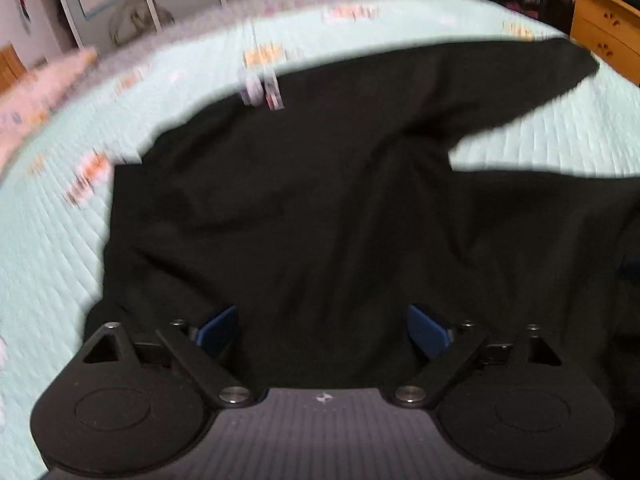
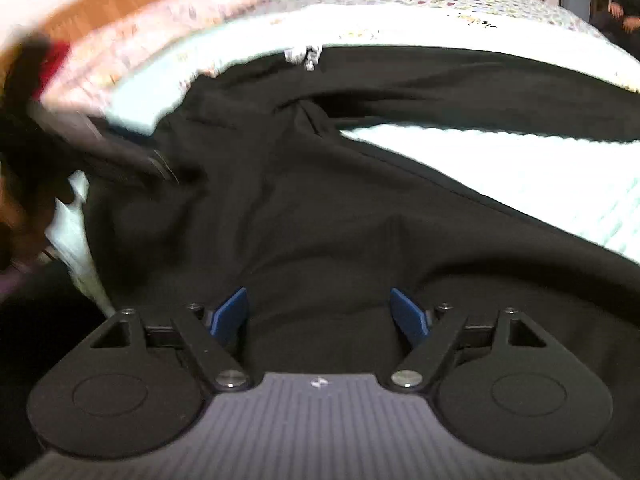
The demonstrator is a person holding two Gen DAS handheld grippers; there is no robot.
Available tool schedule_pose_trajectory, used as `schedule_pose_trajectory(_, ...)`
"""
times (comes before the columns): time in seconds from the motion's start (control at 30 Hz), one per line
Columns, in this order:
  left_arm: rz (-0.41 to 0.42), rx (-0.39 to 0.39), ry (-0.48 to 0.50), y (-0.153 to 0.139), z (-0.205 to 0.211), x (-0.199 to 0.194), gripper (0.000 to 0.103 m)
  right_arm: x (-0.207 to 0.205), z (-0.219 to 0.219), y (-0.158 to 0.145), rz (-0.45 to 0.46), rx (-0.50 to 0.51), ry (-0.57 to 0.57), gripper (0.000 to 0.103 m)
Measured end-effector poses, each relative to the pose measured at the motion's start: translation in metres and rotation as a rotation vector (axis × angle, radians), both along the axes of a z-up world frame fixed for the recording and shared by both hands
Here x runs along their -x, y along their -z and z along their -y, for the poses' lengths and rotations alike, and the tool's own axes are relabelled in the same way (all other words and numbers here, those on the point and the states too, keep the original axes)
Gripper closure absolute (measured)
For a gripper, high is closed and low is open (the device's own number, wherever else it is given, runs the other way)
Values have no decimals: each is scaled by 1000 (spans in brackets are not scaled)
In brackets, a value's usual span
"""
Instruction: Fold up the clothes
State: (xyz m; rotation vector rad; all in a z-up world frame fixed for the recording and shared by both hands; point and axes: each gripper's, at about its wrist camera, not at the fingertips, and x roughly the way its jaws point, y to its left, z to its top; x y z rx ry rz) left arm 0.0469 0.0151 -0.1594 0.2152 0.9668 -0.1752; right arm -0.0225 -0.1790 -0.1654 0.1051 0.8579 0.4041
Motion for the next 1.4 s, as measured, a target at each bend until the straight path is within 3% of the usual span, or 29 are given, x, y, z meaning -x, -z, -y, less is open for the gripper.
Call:
schedule_pose_trajectory(0.13,-21,54,-19,7,-13,8,4,-10,58,-17,86,-106,154,23)
schedule_pose_trajectory(0.23,-35,64,-47,14,-18,7,0,-45,83,-26,150,-20,210,24)
schedule_pose_trajectory(0.33,-33,66,-45,14,-17,7,1,-92,96,-28,184,62,176,28)
schedule_pose_trajectory(0.5,-13,73,-15,1,-12,1,8,-190,92,-21,81,267,90,35)
schedule_pose_trajectory(0.63,-1,109,2,-8,-5,-5,8,-262,102,-27,-11,300,133,35)
schedule_pose_trajectory(0.73,9,116,18,-11,2,-11,8,-291,115,-18,-105,315,167,35)
schedule_pose_trajectory(0.8,17,120,23,-13,3,-13,8,-294,119,-7,-173,321,153,35)
schedule_pose_trajectory(0.9,13,152,20,-12,0,-17,8,-265,123,7,-196,361,70,35)
schedule_pose_trajectory(1.13,24,163,28,-15,8,-23,8,-226,137,-8,-101,310,128,36)
schedule_pose_trajectory(1.27,65,165,38,-26,14,-29,8,-237,110,-26,-49,96,39,36)
schedule_pose_trajectory(1.33,85,165,42,-32,18,-32,8,-246,87,-22,-63,92,-14,36)
schedule_pose_trajectory(1.4,106,166,47,-38,21,-35,8,-254,72,-6,-123,154,-15,36)
